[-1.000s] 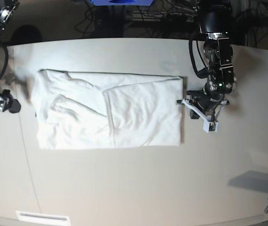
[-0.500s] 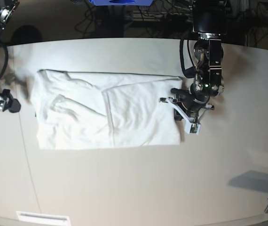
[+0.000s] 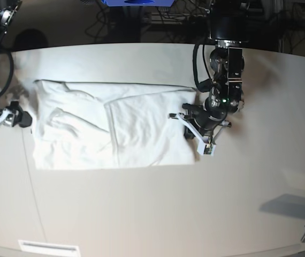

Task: Fold the T-shirt properly
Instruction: 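Lower the left gripper onto the folded shirt's edge and press it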

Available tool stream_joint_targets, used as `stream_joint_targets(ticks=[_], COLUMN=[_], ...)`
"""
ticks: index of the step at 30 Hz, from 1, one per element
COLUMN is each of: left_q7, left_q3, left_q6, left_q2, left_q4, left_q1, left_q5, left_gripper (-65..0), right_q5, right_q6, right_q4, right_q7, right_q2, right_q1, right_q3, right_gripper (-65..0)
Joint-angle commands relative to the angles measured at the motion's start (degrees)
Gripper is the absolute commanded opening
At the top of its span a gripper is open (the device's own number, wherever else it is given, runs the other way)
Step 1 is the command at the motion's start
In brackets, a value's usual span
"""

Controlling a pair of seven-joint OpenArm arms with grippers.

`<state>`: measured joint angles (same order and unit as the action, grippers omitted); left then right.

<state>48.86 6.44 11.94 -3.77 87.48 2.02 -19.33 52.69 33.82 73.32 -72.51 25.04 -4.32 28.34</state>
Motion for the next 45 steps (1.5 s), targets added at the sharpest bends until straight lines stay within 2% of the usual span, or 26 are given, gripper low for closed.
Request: stream_joint_targets(ticks=[1, 4, 7, 11, 16, 19, 32, 41, 45], left_q7=[-0.6, -0.6, -0.6, -0.6, -0.5, -0.5, -0.5, -0.6, -0.6], left_q3=[-0.1, -0.8, -0.9, -0.9, -2.2, -3.9, -3.4, 2.9, 3.1], left_q6=[0.1, 0.1, 0.1, 0.1, 0.1, 0.1, 0.1, 0.0, -2.1], left_q2=[-0.2, -0.9, -3.7, -6.6, -9.4, -9.4, -7.2, -6.4, -4.8], left_q4=[1.1, 1.5, 2.5, 5.3, 6.2, 5.7, 1.8, 1.3, 1.3], left_q1=[0.7, 0.7, 0.2, -0.2, -0.2, -0.2, 0.4, 0.5, 0.5], left_q5=[-0.4, -0.4, -0.4, -0.4, -0.4, -0.4, -0.3, -0.3, -0.3], left_gripper=[-65.0, -65.0, -65.0, -65.0, -65.0, -65.0, -65.0, -65.0, -65.0], right_q5=[1.2, 1.3, 1.6, 1.7, 1.7, 1.7, 1.3, 1.3, 1.3], right_q6=[0.1, 0.1, 0.2, 0.2, 0.2, 0.3, 0.2, 0.2, 0.2], right_q4=[1.0, 0.7, 0.7, -2.2, -8.7, -10.2, -10.1, -10.0, -10.0], right_q7=[0.9, 0.9, 0.6, 0.4, -0.4, -0.3, -0.2, -0.1, 2.5], right_q2=[1.4, 1.3, 1.4, 1.6, 1.6, 1.6, 1.6, 1.6, 1.7], right_q1=[-1.0, -2.0, -3.0, -5.6, -7.9, -8.7, -8.8, -9.0, -8.7], right_q3=[0.3, 0.4, 0.4, 0.4, 0.4, 0.4, 0.6, 0.6, 0.6], right_gripper=[-18.1, -17.6, -17.4, -10.3, -10.3, -10.3, -10.4, -10.4, -10.4])
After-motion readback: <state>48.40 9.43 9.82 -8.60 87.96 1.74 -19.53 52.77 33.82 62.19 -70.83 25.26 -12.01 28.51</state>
